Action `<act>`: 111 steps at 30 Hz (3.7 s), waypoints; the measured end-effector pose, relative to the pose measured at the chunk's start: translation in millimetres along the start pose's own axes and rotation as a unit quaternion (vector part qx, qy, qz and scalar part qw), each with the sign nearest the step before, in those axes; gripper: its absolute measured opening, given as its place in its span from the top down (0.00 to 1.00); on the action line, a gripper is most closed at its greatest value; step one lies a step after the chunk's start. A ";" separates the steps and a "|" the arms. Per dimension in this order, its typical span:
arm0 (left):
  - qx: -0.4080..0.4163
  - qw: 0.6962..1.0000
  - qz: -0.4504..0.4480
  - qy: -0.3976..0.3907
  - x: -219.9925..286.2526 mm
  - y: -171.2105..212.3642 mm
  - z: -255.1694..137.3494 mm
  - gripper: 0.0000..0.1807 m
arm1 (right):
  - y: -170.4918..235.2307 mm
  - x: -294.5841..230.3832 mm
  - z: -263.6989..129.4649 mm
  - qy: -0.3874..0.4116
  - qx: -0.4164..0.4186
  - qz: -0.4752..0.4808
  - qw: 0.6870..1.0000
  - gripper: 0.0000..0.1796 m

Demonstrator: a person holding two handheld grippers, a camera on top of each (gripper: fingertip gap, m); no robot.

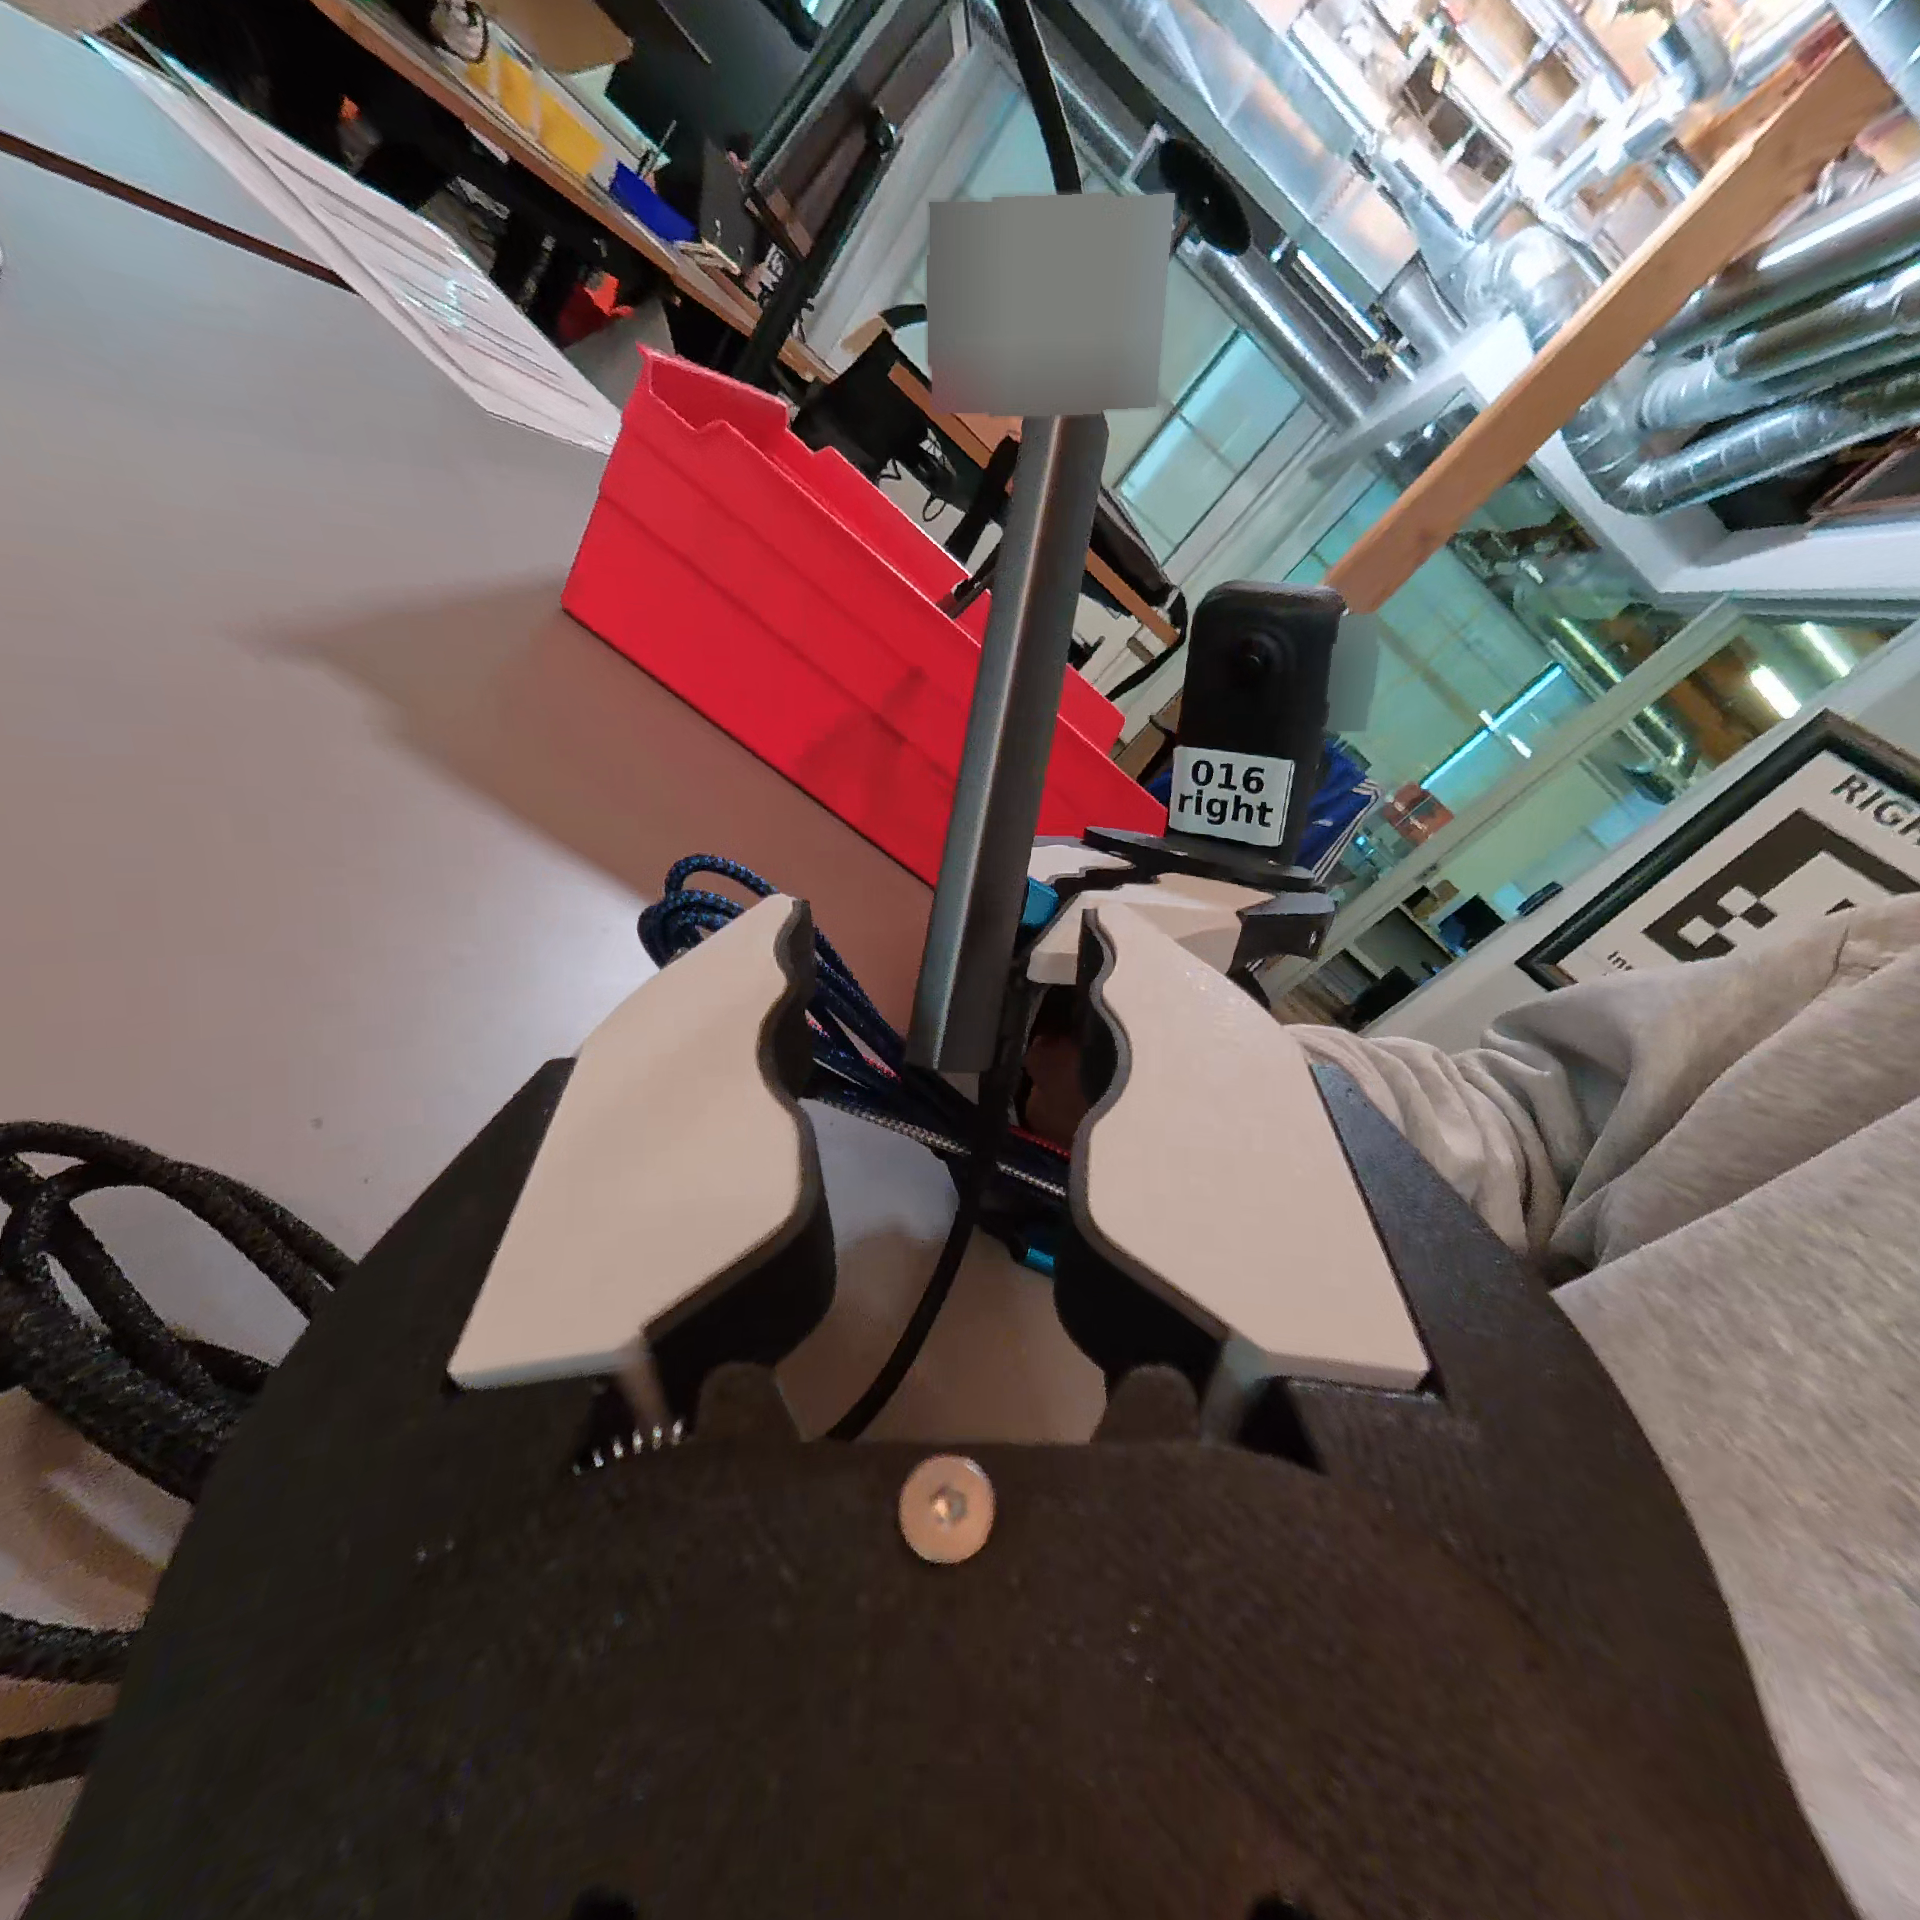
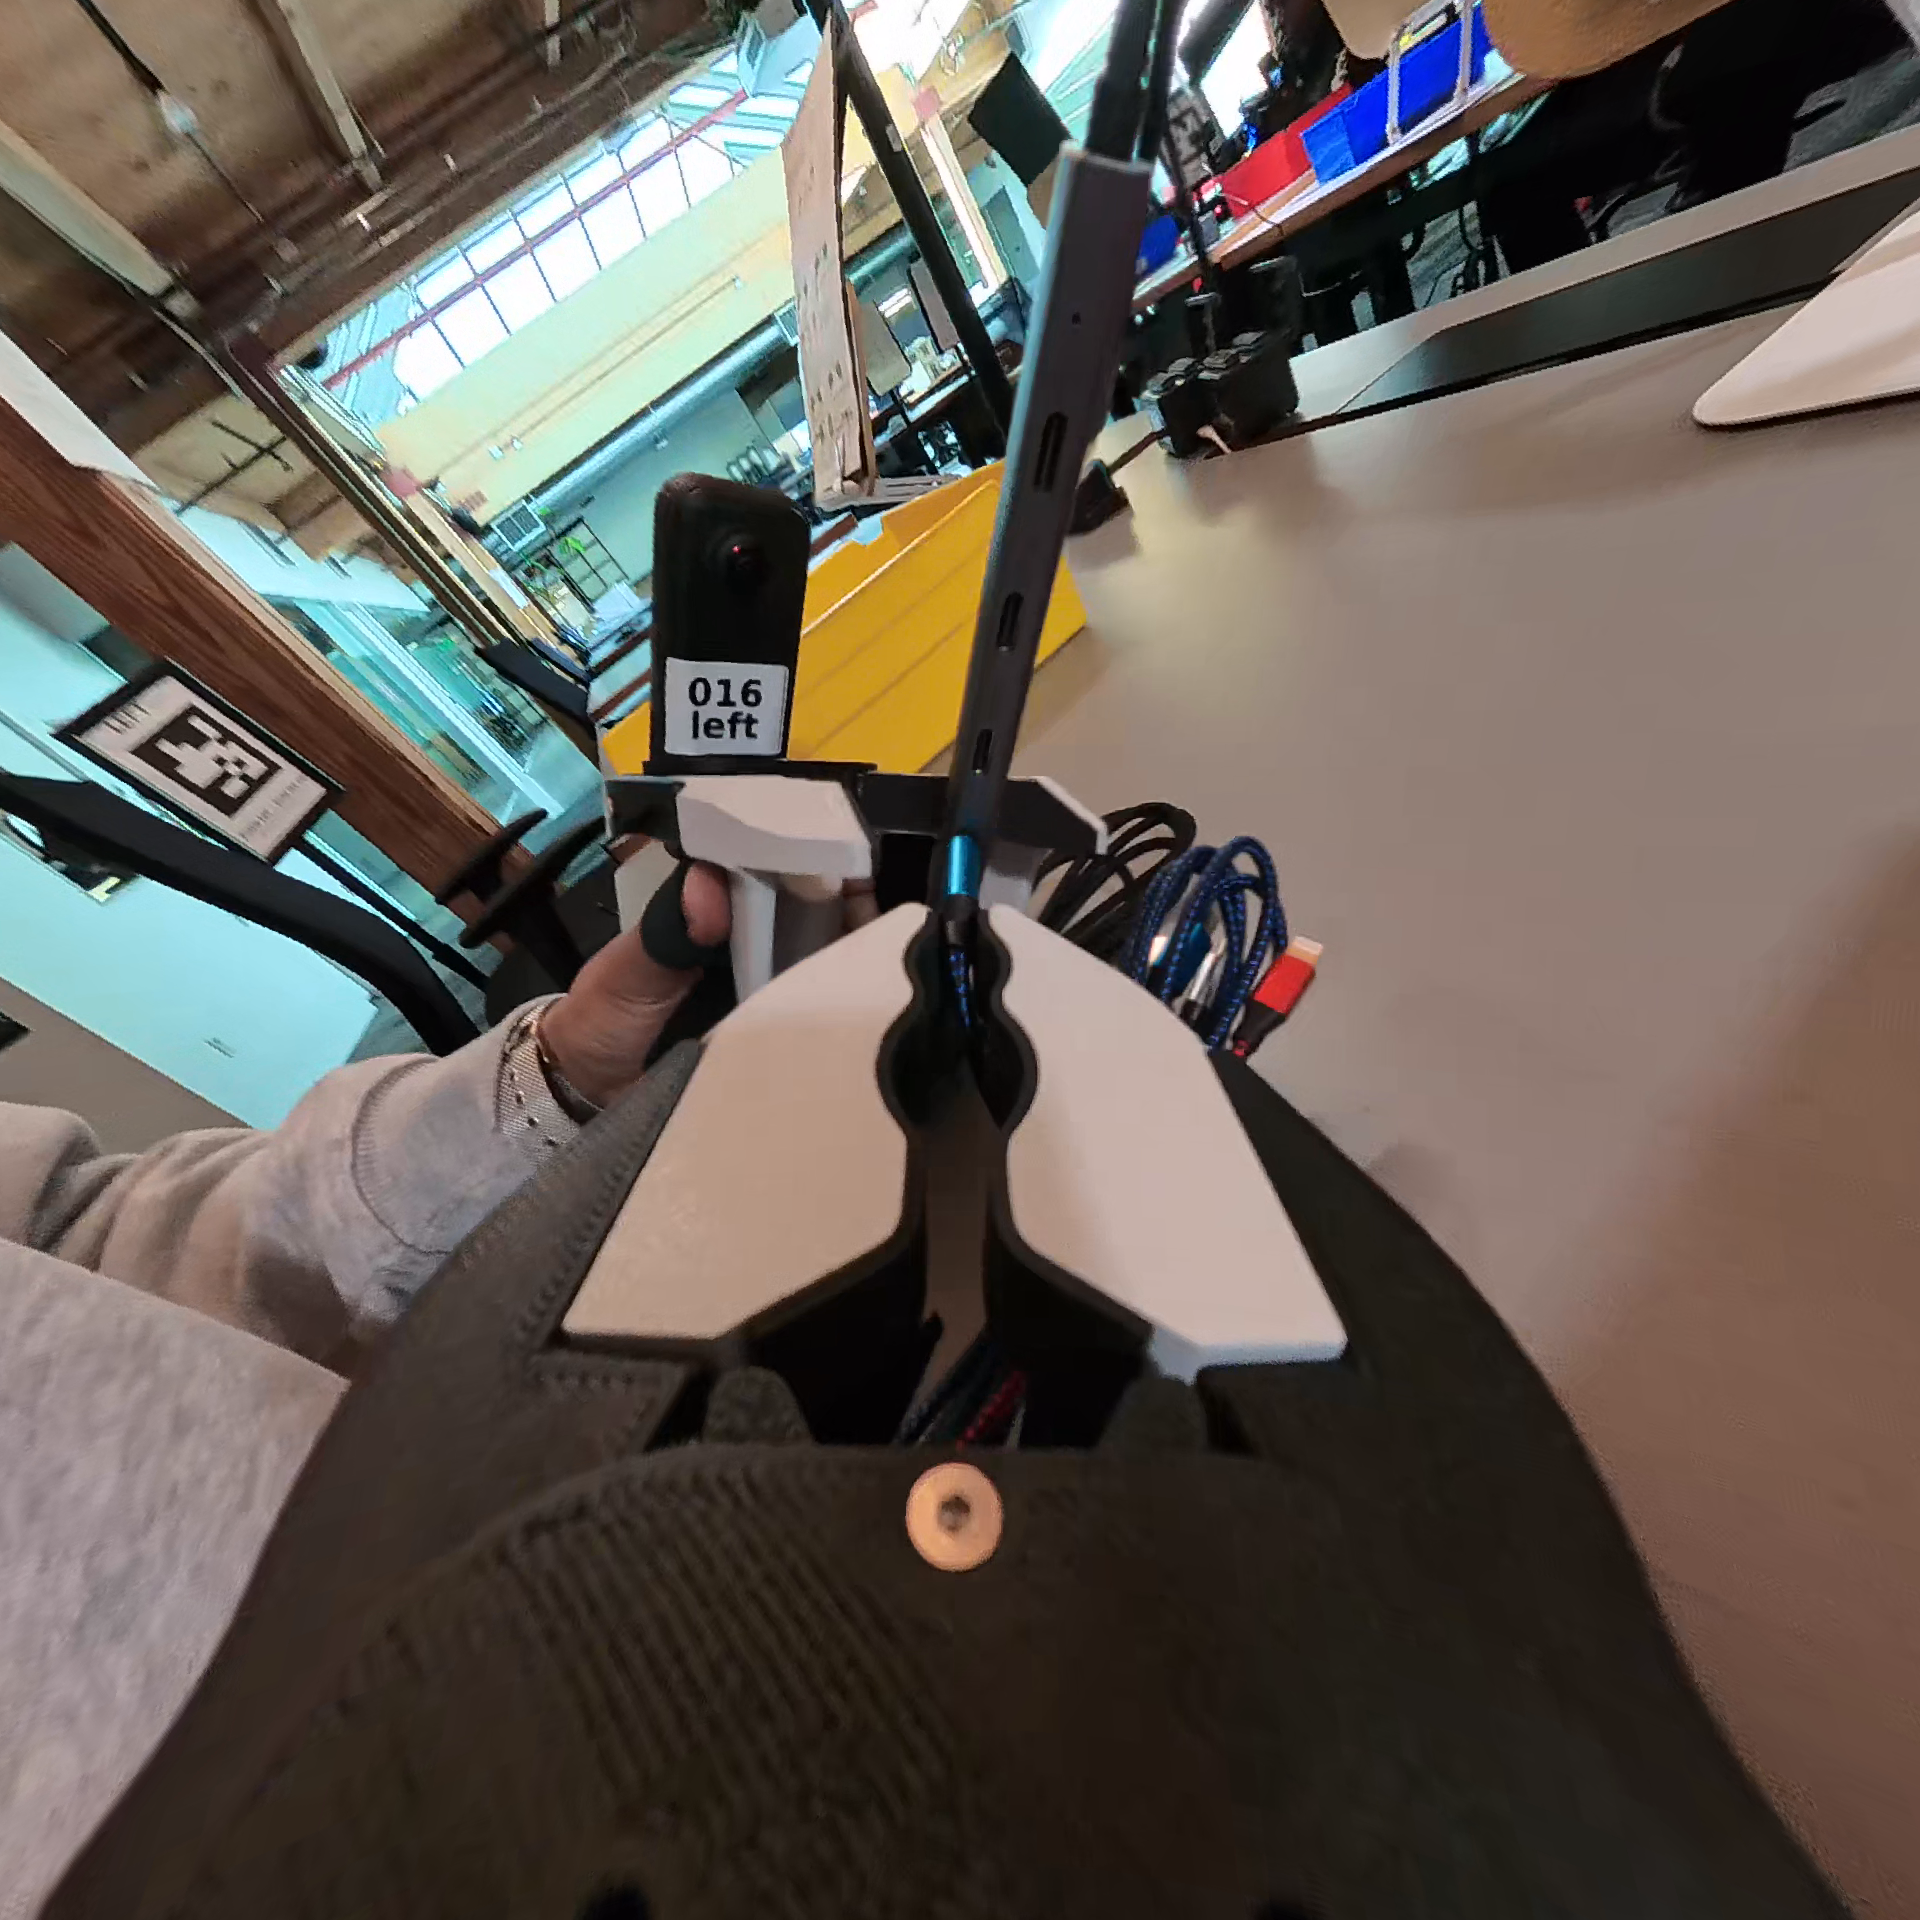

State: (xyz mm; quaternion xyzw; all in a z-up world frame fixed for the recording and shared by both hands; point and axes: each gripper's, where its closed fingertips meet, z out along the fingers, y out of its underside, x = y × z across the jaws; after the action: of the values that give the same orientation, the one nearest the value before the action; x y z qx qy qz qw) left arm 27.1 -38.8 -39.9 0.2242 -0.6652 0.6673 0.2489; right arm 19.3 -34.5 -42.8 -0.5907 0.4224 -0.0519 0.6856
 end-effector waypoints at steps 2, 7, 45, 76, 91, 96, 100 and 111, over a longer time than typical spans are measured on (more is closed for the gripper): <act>-0.005 1.000 0.028 -0.009 2.0 0.5 1.2 0.75 | -0.5 -1.7 0.2 -0.002 0.003 0.006 1.000 0.97; -0.020 0.972 0.213 -0.102 0.5 -4.3 -0.9 0.82 | -4.4 -2.1 -2.3 0.009 0.012 0.002 1.000 0.97; -0.070 0.879 0.412 -0.229 -12.5 0.7 -0.8 0.77 | -16.1 4.8 -9.7 0.023 0.036 0.014 0.999 0.97; 0.027 0.953 0.270 -0.135 2.6 -18.7 -5.9 0.71 | -9.7 10.8 -7.7 0.062 0.005 -0.041 0.997 0.97; -0.081 0.965 0.174 -0.180 -6.4 3.2 -2.1 0.83 | 21.5 -4.7 9.1 0.237 -0.124 -0.502 0.823 0.96; -0.089 0.958 0.190 -0.197 -11.3 6.6 -0.5 0.86 | 24.9 0.4 9.6 0.246 -0.134 -0.502 0.818 0.95; -0.078 0.956 0.194 -0.204 -14.9 4.3 -2.8 0.87 | 20.6 -4.3 9.2 0.212 -0.110 -0.416 0.878 0.90; -0.036 0.968 0.164 -0.184 -11.6 0.0 -0.5 0.87 | 25.9 -10.8 11.8 0.135 -0.100 -0.247 0.954 0.88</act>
State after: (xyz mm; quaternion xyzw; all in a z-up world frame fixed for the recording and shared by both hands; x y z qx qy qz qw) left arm 36.1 -38.7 -47.2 0.2218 -0.7510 0.6217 0.0168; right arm 8.9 -11.7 -59.9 -0.7297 0.3545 -0.2563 0.5255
